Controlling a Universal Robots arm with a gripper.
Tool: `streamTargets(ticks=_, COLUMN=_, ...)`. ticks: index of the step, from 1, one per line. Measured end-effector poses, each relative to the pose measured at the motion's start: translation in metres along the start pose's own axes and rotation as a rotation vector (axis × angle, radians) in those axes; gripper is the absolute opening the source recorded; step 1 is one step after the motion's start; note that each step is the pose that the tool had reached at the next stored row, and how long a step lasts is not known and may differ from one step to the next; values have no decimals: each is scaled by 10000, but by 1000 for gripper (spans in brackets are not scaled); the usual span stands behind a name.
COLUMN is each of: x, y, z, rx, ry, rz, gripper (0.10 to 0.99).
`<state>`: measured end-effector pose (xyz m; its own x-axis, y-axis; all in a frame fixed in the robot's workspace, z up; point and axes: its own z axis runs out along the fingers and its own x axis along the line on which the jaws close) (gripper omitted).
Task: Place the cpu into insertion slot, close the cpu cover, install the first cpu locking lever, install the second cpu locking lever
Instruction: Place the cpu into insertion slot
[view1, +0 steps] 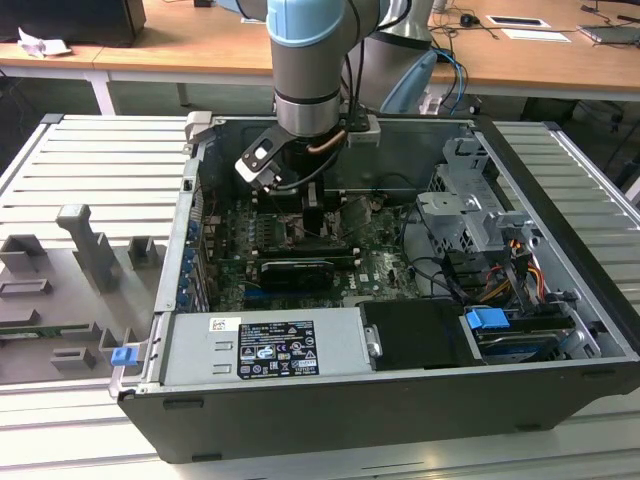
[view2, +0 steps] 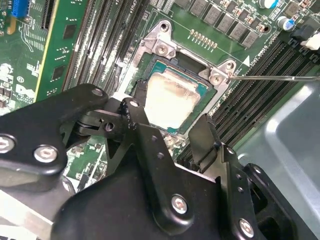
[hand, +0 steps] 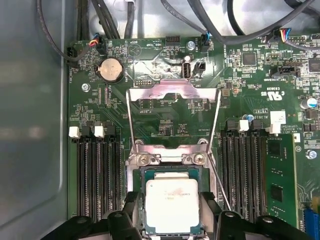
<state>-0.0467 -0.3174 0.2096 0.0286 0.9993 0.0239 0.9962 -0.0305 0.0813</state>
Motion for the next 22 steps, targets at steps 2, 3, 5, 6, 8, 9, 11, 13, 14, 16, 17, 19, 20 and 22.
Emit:
streamTargets(ticks=2, x=-10, y=2, z=-15, rx=0, ry=-5, rz=-1, gripper=459)
streamTargets(ticks=3, x=-12, y=2, z=-21, rx=-1, ry=-5, rz=0, gripper=341)
streamTargets(ticks=5, x=-12, y=3, z=-25, rx=-1, ry=-4, rz=0, gripper=216)
streamTargets(ticks=6, x=-13, y=3, z=-27, rx=-1, ry=-4, rz=-1, gripper=157)
streamTargets(ticks=8, x=-14, y=3, z=-28, rx=0, ry=-6, rz=0, gripper=106)
streamTargets(ticks=9, x=-13, y=3, z=-28, rx=-1, ry=-4, rz=0, gripper=106)
streamTargets(ticks=11, x=-14, y=3, z=-32, rx=1, ry=-7, rz=-1, gripper=106)
streamTargets(ticks=13, x=-13, y=4, z=-44, rx=0, ry=-6, rz=0, gripper=106)
streamTargets(ticks=14, x=-13, y=5, z=-47, rx=-1, ry=-5, rz=0, gripper=106)
streamTargets(ticks=16, x=-13, y=5, z=-54, rx=0, ry=-5, rz=0, gripper=106)
streamTargets(ticks=17, x=-13, y=5, z=-57, rx=0, ry=-5, rz=0, gripper=106)
streamTargets(ticks=19, x=-12, y=6, z=-62, rx=-1, ry=-4, rz=0, gripper=106)
streamTargets(ticks=20, x=-13, y=6, z=-64, rx=-1, ry=-5, rz=-1, gripper=106)
streamTargets(ticks=22, x=-13, y=6, z=-69, rx=1, ry=-6, rz=0, gripper=106)
